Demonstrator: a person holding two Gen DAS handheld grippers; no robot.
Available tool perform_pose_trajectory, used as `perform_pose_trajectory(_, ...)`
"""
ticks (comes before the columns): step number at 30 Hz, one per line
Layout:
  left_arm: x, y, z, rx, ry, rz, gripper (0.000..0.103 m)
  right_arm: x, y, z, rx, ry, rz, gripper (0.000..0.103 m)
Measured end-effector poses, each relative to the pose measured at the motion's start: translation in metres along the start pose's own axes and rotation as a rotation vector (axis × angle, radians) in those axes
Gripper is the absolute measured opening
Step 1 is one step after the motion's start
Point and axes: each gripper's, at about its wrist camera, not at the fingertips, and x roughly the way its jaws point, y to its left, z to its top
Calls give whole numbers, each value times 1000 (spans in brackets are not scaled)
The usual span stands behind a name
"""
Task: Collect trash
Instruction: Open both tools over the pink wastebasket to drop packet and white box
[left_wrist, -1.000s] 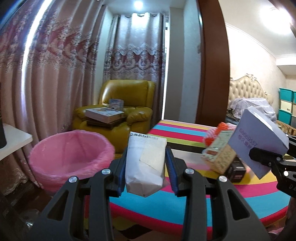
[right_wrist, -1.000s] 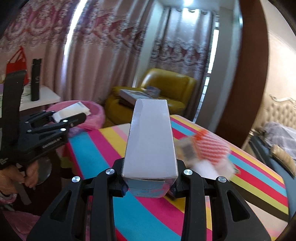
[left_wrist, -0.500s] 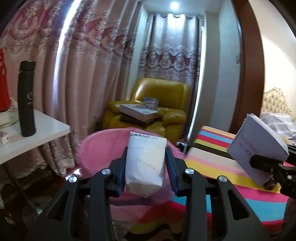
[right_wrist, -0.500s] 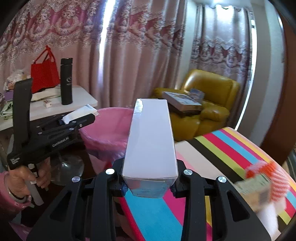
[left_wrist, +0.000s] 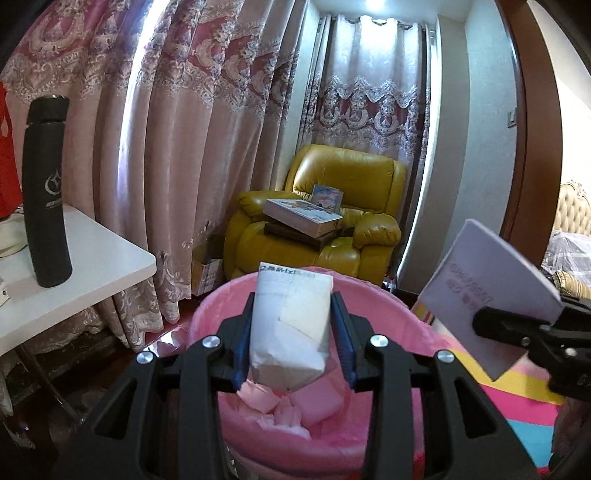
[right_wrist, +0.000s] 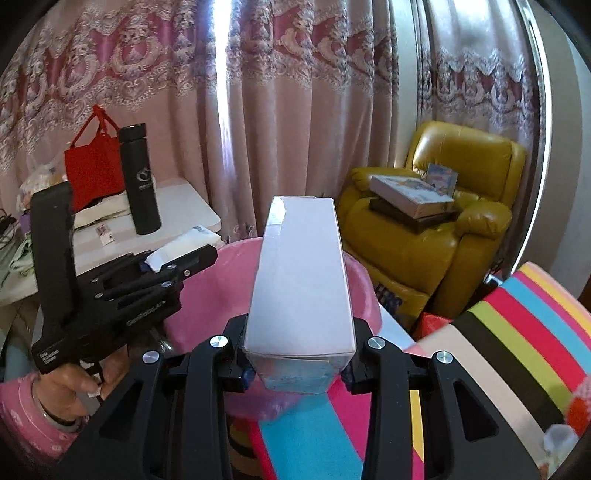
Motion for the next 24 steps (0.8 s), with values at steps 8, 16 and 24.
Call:
perform_pose_trajectory(8,23,26,7,-41,7,71,86,16,-11,6,13,-15,-19,71)
perform_pose_trajectory(16,-11,29,-16,-131,18,73,98,-46,-23,-20,30,-35,-87,78)
perform_pose_trajectory(24,-35,-51,-35,-93,36,-76,98,-125,-45,-55,43,-72,-226,85)
